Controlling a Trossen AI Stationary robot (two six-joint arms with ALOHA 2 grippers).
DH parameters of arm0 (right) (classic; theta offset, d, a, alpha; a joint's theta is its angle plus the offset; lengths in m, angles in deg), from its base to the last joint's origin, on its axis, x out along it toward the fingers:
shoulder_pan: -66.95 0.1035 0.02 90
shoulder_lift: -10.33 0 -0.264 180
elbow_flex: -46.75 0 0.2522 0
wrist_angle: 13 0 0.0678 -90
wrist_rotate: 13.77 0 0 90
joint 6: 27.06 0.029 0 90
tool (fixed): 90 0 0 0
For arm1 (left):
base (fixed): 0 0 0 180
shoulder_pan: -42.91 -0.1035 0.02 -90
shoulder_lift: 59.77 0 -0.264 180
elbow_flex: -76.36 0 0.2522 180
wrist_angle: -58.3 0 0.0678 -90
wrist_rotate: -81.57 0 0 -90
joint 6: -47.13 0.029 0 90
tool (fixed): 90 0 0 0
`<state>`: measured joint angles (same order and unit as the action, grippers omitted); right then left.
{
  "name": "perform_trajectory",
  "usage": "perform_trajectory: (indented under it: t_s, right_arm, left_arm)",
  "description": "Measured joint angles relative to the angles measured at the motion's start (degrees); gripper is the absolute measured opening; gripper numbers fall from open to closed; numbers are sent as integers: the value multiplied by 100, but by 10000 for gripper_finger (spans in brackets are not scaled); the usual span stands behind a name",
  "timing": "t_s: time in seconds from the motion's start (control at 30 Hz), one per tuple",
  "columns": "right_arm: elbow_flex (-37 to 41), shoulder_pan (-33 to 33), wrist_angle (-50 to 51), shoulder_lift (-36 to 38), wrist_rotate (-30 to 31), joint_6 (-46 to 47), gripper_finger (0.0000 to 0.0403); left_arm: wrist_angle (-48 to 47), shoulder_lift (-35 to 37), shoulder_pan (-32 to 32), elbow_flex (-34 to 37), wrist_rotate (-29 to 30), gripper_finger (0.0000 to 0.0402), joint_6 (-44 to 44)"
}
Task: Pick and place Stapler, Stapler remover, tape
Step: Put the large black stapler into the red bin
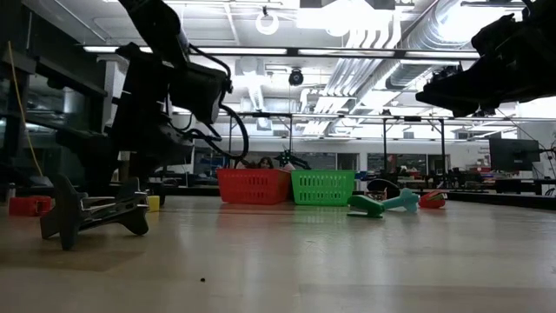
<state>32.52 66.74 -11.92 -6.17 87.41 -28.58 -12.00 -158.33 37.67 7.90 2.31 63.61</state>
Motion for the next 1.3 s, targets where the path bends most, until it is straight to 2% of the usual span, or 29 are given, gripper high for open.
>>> perform_trajectory:
  t_s: [0.17, 0.43, 0.8, 1.03, 1.3]
  right_arm:
    - [-1, 0, 0, 0, 1, 0, 185]
    - [-1, 0, 0, 0, 0, 0, 185]
    - [0, -1, -1, 0, 0, 0, 185]
    - [0, 0, 0, 0, 0, -1, 185]
    - [-1, -1, 0, 0, 2, 0, 185]
  left_arm:
    - [-6, -92, 1, -15, 1, 279, -1]
    - [5, -94, 5, -7, -131, 175, -334]
    - [-14, -123, 1, -234, -123, 176, -1334]
    - [-49, -122, -1, -1154, -48, 176, -1311]
    - [-120, -114, -43, -2443, 659, 176, -1985]
